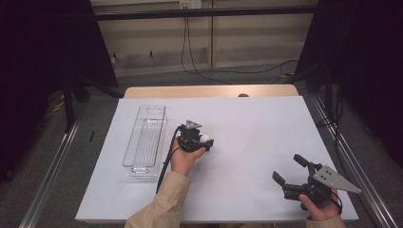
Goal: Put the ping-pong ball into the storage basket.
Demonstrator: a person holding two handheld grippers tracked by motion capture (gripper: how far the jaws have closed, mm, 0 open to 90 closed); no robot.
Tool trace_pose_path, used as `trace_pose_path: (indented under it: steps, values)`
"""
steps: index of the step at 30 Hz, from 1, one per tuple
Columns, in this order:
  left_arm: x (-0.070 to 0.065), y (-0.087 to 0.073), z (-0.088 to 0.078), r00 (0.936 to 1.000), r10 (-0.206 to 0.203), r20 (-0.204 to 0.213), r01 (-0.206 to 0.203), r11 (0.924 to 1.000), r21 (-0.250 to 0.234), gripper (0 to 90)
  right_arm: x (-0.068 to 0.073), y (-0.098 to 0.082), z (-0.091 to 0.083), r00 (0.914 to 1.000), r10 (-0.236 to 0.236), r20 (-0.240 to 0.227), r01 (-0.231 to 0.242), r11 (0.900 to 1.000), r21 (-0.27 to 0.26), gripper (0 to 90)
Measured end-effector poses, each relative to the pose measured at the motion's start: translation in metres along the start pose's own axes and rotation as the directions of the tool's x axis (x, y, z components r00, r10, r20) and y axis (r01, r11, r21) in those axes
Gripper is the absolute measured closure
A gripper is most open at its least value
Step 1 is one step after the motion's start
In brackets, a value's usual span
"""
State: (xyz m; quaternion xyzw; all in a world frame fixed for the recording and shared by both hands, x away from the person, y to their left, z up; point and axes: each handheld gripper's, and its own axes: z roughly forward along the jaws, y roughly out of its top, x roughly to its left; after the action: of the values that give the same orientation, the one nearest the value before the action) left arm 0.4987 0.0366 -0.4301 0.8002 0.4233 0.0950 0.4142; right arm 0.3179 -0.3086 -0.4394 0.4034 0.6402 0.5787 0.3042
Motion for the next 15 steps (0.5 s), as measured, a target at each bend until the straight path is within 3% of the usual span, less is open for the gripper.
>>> trace_pose_path:
  steps: [7, 9, 12, 14, 15]
  values:
    - [-0.001, 0.0003, -0.0025, 0.9999, -0.016, -0.001, 0.016, 0.9999, -0.005, 51.1, 0.0, 0.0, -0.0002, 1.0, 0.002, -0.001, -0.002, 1.0, 0.0, 1.4]
    - [0.0005, 0.0008, -0.0047, 1.0, 0.009, 0.0, -0.009, 0.9999, 0.011, 51.2, 0.0006, 0.0003, 0.0, 1.0, 0.009, 0.001, -0.009, 1.0, -0.004, 1.4]
    - [-0.0013, 0.0008, -0.0057, 0.9997, -0.022, 0.005, 0.022, 0.9996, -0.015, 51.1, 0.0006, 0.0003, 0.0001, 1.0, 0.007, 0.001, -0.007, 1.0, -0.005, 1.4]
    - [0.0006, 0.0016, -0.0084, 1.0, 0.004, -0.003, -0.004, 1.0, 0.001, 51.1, 0.0006, 0.0002, 0.0002, 1.0, 0.007, 0.002, -0.007, 1.0, -0.004, 1.4]
    - [0.0012, 0.0018, -0.0096, 1.0, -0.002, 0.002, 0.002, 1.0, -0.004, 51.2, 0.0007, 0.0001, 0.0001, 1.0, 0.004, -0.001, -0.004, 1.0, -0.001, 1.4]
